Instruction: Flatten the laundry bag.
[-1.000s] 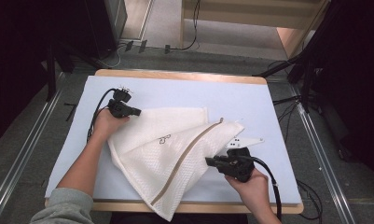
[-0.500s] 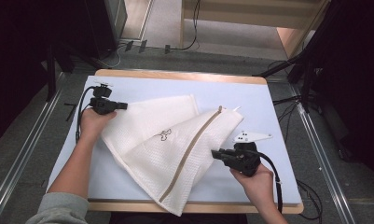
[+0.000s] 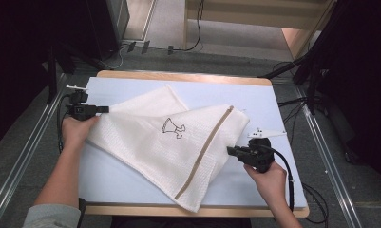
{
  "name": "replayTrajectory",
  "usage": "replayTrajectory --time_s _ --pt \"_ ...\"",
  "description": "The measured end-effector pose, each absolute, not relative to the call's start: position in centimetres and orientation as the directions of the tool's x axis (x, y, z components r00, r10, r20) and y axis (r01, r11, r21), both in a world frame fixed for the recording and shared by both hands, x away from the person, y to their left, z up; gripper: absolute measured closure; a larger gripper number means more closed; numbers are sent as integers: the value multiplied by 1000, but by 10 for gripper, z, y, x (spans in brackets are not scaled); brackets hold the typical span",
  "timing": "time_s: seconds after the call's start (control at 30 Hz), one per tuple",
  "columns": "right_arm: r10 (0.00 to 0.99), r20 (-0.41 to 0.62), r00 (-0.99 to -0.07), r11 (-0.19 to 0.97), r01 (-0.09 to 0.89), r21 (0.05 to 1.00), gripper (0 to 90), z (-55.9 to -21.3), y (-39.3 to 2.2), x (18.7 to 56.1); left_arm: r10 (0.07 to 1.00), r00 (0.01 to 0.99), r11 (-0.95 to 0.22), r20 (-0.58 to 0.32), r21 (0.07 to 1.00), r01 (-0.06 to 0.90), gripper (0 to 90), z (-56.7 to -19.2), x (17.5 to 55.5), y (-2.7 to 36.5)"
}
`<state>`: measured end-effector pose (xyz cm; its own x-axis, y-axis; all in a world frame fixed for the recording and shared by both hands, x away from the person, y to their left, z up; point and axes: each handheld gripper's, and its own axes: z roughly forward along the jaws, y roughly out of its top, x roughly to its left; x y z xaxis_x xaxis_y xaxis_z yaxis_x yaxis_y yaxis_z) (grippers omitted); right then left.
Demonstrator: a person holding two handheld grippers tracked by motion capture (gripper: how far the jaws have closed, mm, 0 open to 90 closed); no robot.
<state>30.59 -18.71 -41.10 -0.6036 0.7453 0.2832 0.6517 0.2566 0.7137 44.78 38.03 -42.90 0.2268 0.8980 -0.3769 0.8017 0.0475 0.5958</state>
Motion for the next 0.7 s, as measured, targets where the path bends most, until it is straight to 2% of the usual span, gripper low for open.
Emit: replayTrajectory --time_s 0.1,0.13,0.17,0.2,0.3,0.37,0.4,0.7 --pt "744 273 -609 277 654 704 784 -413 -186 304 892 240 47 -383 607 793 869 -428 448 378" --pt "741 274 -612 275 650 708 748 -412 -187 304 890 253 37 -378 615 788 835 -427 447 378" --pt "741 274 -612 275 650 708 748 -412 -187 304 890 253 37 -378 615 788 806 -427 447 378" --pt "737 278 -616 269 644 716 685 -409 -190 302 885 269 29 -380 622 782 785 -424 445 378" --pt "744 257 -617 259 621 740 655 -400 -197 298 882 292 8 -369 632 775 703 -417 441 375" --pt "746 251 -617 257 614 746 642 -398 -199 297 882 301 -1 -362 638 770 685 -415 440 373" --pt "750 249 -613 235 598 766 625 -393 -207 296 876 316 -10 -364 641 767 638 -410 436 372" --pt "781 247 -573 159 566 809 617 -375 -236 307 851 377 -36 -365 676 736 548 -391 422 365"
